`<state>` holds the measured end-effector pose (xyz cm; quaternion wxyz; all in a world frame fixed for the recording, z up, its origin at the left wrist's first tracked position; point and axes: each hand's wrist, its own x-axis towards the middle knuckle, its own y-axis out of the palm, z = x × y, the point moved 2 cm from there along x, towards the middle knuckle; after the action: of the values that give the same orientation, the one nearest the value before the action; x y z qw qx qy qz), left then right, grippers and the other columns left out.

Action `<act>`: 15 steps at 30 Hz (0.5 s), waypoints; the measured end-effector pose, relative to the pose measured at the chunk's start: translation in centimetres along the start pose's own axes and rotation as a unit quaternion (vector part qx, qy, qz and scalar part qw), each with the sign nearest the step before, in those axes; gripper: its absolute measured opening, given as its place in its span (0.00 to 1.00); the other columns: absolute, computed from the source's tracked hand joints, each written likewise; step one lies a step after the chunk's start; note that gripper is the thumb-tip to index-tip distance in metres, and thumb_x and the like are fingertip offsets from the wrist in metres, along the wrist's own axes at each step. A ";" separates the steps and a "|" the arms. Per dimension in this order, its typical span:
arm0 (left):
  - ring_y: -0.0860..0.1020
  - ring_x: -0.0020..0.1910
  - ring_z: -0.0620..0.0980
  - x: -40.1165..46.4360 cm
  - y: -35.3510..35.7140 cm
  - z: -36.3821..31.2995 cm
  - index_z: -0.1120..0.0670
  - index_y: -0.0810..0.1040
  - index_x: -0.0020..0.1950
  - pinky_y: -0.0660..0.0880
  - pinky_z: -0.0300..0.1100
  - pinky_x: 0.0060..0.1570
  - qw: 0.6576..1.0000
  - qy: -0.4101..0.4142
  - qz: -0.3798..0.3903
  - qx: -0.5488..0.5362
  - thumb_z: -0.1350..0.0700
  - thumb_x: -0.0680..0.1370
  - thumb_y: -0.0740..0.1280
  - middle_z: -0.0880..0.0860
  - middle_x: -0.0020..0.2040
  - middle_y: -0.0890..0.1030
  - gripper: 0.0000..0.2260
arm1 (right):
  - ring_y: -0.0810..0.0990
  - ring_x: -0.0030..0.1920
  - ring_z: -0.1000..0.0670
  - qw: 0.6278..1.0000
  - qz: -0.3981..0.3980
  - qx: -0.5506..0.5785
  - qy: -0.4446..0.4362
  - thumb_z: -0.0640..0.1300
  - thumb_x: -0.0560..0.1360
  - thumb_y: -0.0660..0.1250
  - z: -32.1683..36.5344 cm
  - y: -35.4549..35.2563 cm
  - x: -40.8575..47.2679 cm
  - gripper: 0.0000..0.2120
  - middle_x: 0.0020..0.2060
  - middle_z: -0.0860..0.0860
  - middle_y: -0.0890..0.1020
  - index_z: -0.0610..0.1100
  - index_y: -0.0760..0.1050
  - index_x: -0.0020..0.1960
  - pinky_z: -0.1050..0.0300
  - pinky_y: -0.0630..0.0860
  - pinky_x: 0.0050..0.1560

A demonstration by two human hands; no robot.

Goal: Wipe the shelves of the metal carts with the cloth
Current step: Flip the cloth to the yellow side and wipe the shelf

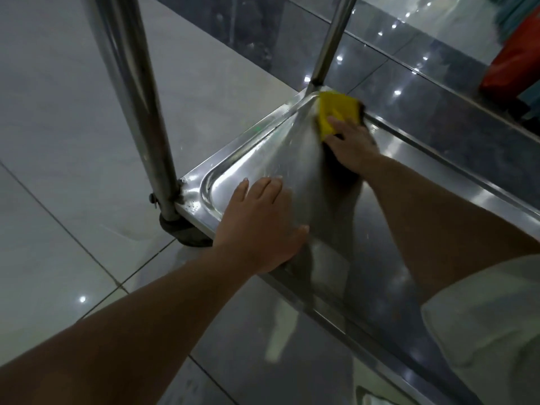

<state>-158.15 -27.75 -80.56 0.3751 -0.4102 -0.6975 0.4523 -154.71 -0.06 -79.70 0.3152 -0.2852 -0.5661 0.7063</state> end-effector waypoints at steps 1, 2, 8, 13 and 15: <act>0.56 0.76 0.52 0.0 0.0 0.0 0.52 0.64 0.73 0.49 0.52 0.75 1.000 -0.003 -0.004 -0.007 0.35 0.76 0.55 0.52 0.75 0.63 0.31 | 0.52 0.76 0.40 0.998 -0.004 0.000 0.065 0.59 0.79 0.53 -2.4 -0.4 0.1 0.26 0.78 0.50 0.52 0.60 0.54 0.76 0.41 0.50 0.75; 0.57 0.75 0.52 0.0 0.1 0.0 0.52 0.64 0.73 0.49 0.52 0.75 1.000 -0.004 -0.007 -0.010 0.35 0.75 0.54 0.52 0.75 0.63 0.31 | 0.51 0.76 0.39 0.992 -0.010 0.006 0.126 0.58 0.79 0.52 -4.5 -0.7 -0.1 0.26 0.78 0.50 0.50 0.60 0.53 0.76 0.39 0.49 0.74; 0.58 0.75 0.51 0.1 0.2 0.3 0.51 0.66 0.72 0.50 0.51 0.74 1.000 -0.006 -0.018 -0.015 0.35 0.76 0.54 0.52 0.74 0.65 0.30 | 0.47 0.76 0.39 0.980 -0.030 0.030 0.196 0.57 0.78 0.51 -5.6 -0.6 -3.0 0.24 0.78 0.54 0.50 0.64 0.54 0.74 0.28 0.46 0.70; 0.62 0.73 0.55 0.2 -0.5 0.4 0.49 0.68 0.72 0.55 0.55 0.72 1.000 0.010 -0.002 0.025 0.36 0.77 0.53 0.53 0.73 0.67 0.28 | 0.50 0.77 0.42 0.999 -0.034 0.011 -0.012 0.56 0.79 0.54 -1.8 0.8 -9.7 0.24 0.78 0.54 0.53 0.66 0.55 0.74 0.36 0.49 0.73; 0.66 0.69 0.57 0.0 -0.8 -0.1 0.46 0.68 0.72 0.60 0.56 0.68 0.995 0.060 0.012 0.074 0.37 0.78 0.48 0.54 0.70 0.70 0.27 | 0.49 0.77 0.43 0.998 -0.018 0.003 -0.057 0.57 0.78 0.54 -0.8 1.0 -13.3 0.25 0.78 0.55 0.52 0.67 0.54 0.74 0.35 0.50 0.73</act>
<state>-158.28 -27.94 -79.81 0.4405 -0.4159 -0.6332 0.4818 -145.75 -9.97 -80.27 0.2959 -0.2334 -0.5860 0.7173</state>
